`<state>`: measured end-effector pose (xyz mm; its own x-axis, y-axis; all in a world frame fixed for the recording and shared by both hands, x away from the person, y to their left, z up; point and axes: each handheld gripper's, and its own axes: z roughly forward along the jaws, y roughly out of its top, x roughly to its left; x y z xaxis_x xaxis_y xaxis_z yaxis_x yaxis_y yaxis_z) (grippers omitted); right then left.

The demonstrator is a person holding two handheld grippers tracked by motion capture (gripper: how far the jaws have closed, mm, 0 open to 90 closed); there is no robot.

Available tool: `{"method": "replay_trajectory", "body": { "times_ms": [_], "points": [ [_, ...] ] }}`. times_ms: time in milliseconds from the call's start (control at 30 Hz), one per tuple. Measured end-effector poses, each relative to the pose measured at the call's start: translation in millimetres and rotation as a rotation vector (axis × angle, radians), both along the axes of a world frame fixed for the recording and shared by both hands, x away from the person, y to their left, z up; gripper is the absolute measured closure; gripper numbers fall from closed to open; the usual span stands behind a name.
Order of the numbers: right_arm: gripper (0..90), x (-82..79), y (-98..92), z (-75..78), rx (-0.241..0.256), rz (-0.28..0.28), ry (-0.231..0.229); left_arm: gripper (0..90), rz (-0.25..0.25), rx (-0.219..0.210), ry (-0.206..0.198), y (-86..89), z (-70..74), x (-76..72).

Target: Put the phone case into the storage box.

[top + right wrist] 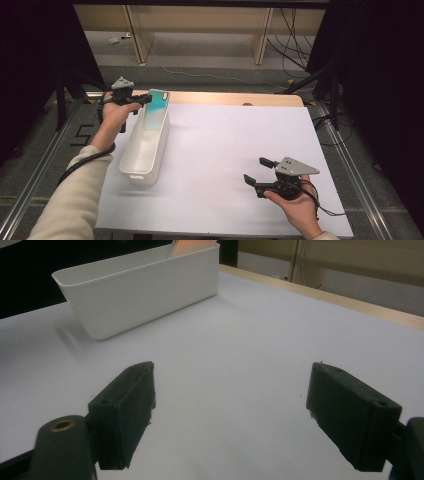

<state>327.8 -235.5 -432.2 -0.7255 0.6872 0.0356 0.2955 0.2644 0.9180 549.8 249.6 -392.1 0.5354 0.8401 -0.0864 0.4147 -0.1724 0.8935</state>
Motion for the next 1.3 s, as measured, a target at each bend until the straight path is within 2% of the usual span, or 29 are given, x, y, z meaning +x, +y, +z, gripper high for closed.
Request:
{"method": "replay_trajectory", "body": {
  "times_ms": [33,133,167,200,900,967,1033,1267,1300],
  "points": [
    [20.9,0.4,0.8,-0.6,0.016,0.008,0.002,82.0,0.0,0.0,0.0,0.0,-0.4,0.1],
    [20.8,-0.7,1.5,-0.3,0.022,0.006,0.023,82.0,0.002,-0.003,0.0,0.2,-1.5,0.3],
    [20.9,-1.2,0.7,0.7,0.006,0.003,0.032,82.0,0.002,-0.002,0.002,0.4,-1.8,0.4],
    [20.8,-0.6,0.6,0.4,0.006,-0.001,0.012,82.0,0.002,-0.001,0.002,0.4,-2.3,0.7],
    [20.8,-0.4,0.7,0.1,0.001,0.004,0.016,81.9,0.006,-0.002,0.004,1.3,-8.2,3.0],
    [20.9,0.2,0.7,-0.6,-0.001,0.002,0.005,81.8,0.007,-0.002,0.006,1.6,-8.9,3.2],
    [20.8,-0.5,0.7,0.1,0.004,0.005,0.017,81.8,0.009,-0.004,0.005,1.7,-9.5,3.4],
    [20.9,0.2,0.8,-0.6,-0.004,0.004,0.005,81.7,0.008,-0.011,0.001,2.6,-10.9,3.7],
    [20.9,1.6,2.5,-2.5,0.024,0.011,-0.011,81.6,0.008,-0.01,0.0,3.0,-11.3,3.8]
  ]
}}
